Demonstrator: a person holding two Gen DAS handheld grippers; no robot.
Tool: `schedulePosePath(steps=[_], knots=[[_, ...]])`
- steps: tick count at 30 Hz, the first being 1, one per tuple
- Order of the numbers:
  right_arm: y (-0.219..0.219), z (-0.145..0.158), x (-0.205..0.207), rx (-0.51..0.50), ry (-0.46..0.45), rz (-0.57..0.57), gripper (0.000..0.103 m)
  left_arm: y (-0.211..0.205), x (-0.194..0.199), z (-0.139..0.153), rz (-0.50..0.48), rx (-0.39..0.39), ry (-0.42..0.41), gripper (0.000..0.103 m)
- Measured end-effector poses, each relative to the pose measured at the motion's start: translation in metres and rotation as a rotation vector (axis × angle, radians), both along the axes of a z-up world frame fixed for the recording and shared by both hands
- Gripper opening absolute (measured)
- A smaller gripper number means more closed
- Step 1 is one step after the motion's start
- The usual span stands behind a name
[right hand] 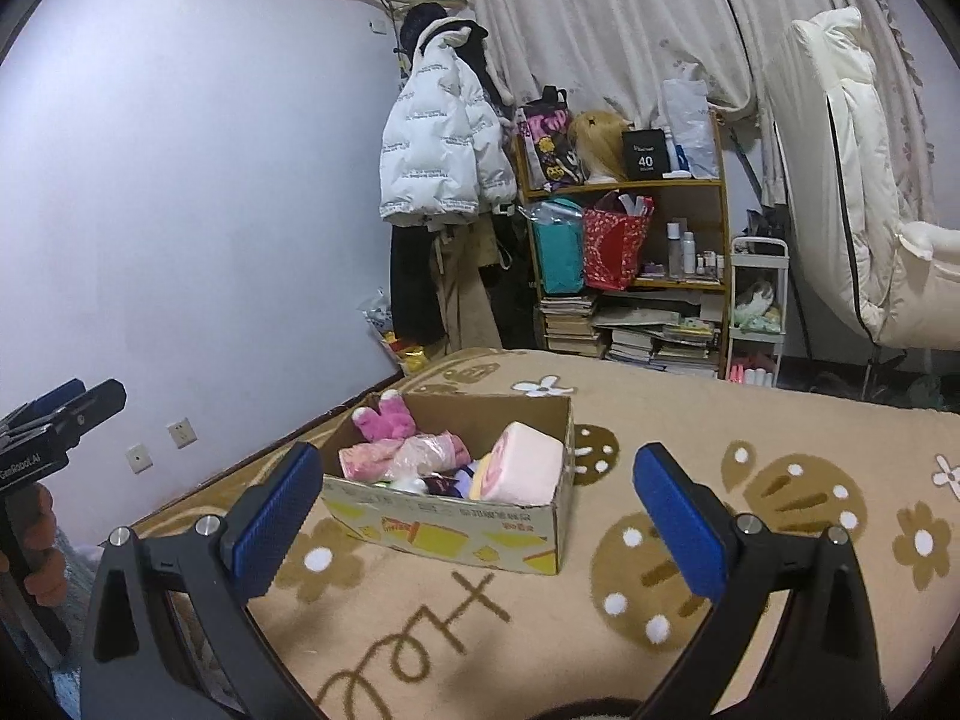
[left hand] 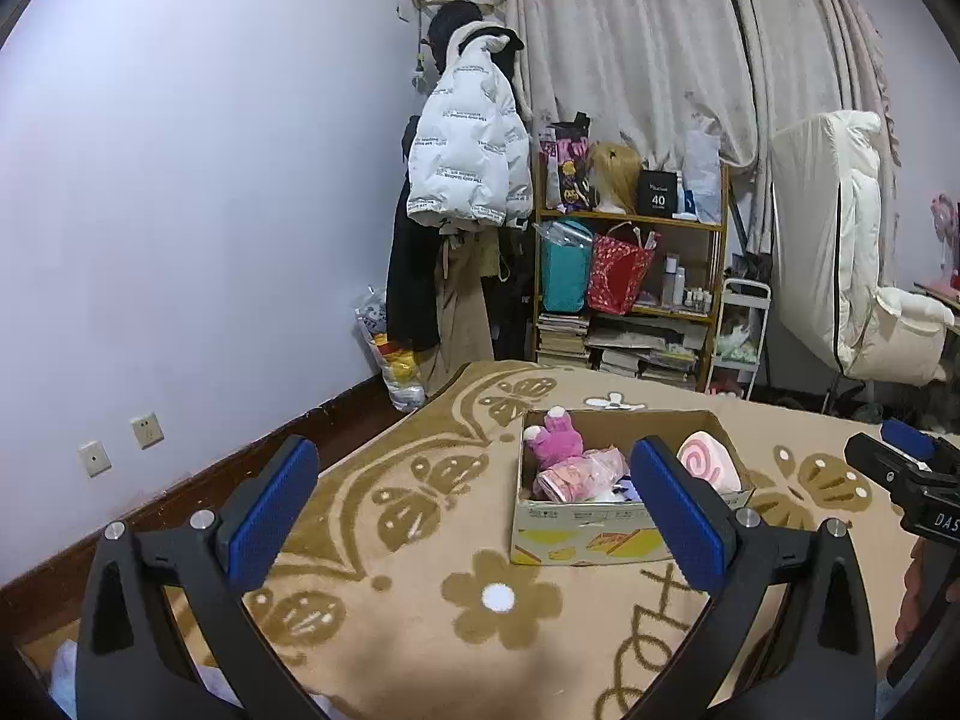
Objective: Organize soft objects
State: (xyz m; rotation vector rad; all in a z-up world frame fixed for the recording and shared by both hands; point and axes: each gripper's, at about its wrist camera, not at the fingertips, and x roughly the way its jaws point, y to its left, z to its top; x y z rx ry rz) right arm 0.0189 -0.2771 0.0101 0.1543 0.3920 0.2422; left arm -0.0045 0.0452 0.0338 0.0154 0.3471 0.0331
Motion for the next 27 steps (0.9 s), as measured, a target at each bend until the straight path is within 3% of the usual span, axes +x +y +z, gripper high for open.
schedulePosePath(steps=[27], knots=[[0.004, -0.032, 0.010, -0.009, 0.051, -0.011, 0.103, -0.017, 0.015, -0.021, -0.016, 0.036, 0.083, 0.103]])
